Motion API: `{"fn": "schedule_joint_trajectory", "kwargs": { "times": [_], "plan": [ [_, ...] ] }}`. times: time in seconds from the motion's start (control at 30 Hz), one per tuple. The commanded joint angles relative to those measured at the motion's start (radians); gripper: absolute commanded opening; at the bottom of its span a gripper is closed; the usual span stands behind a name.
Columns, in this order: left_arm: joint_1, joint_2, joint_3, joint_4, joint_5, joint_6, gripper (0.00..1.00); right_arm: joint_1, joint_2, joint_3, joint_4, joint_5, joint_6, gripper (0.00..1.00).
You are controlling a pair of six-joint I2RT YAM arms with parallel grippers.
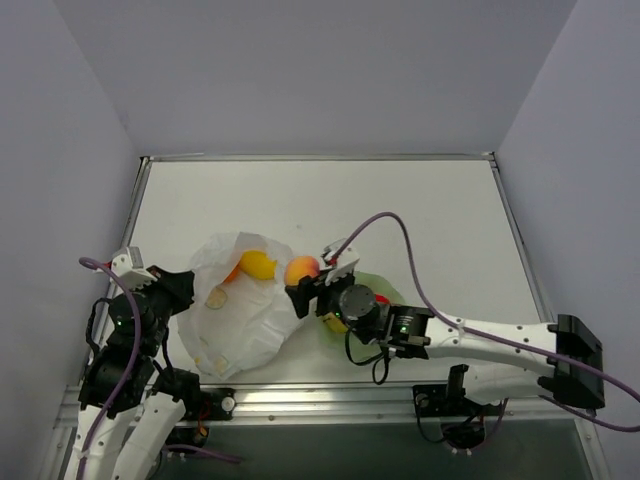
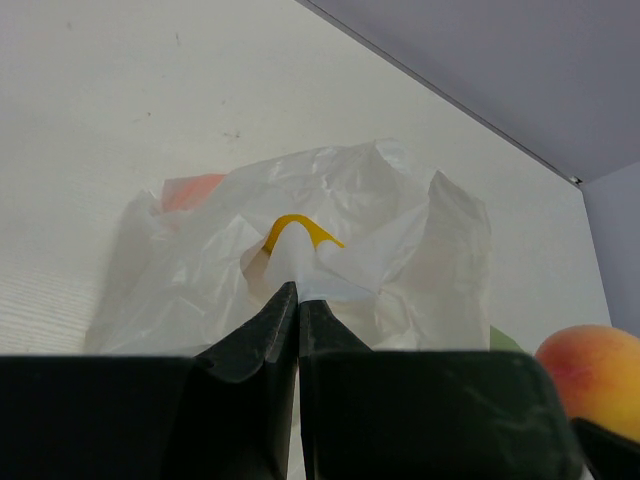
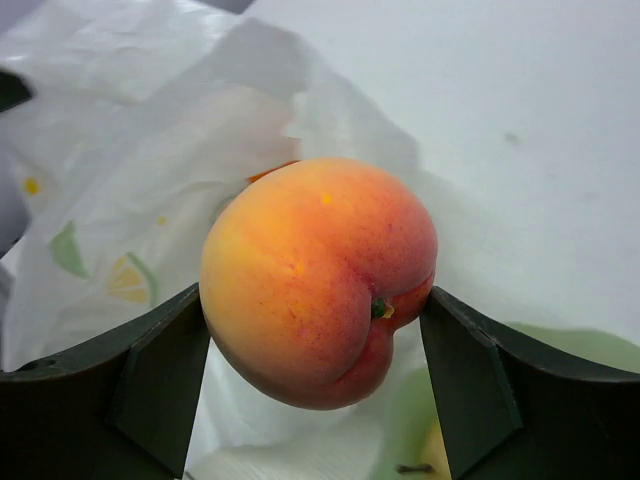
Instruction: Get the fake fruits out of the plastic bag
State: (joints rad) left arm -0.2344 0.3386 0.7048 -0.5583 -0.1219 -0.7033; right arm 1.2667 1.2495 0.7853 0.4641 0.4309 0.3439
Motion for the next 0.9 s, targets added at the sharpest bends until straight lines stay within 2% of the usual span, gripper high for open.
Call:
{"fn": "schedule_joint_trajectory", "kwargs": {
  "times": [0.0, 0.1, 0.17, 0.53, 0.7, 0.8, 0.87],
  "plan": [
    [0.004, 0.022, 0.051, 0.067, 0.067, 0.037, 0.02, -0.047, -0.145, -0.107, -0.198, 0.178, 0.141, 0.45],
    [0.004, 0.027, 0.056, 0.070, 0.102, 0.059, 0.02, -0.098, -0.269, -0.178, -0.271, 0.167, 0.193, 0.45],
    [0.004, 0.025, 0.065, 0.064, 0.110, 0.068, 0.02, -0.119, -0.286, -0.205, -0.291, 0.163, 0.199, 0.45],
    [0.004, 0.005, 0.085, 0.029, 0.159, 0.136, 0.02, -0.231, -0.088, -0.150, -0.289, 0.215, 0.176, 0.45],
    [0.004, -0.009, 0.071, 0.023, 0.177, 0.157, 0.02, -0.239, -0.041, -0.146, -0.288, 0.201, 0.187, 0.45],
    [0.004, -0.010, 0.064, 0.023, 0.191, 0.159, 0.03, -0.240, -0.059, -0.175, -0.285, 0.207, 0.216, 0.48],
    [0.004, -0.009, 0.056, 0.038, 0.205, 0.157, 0.02, -0.251, -0.053, -0.182, -0.288, 0.206, 0.218, 0.53]
  ]
}}
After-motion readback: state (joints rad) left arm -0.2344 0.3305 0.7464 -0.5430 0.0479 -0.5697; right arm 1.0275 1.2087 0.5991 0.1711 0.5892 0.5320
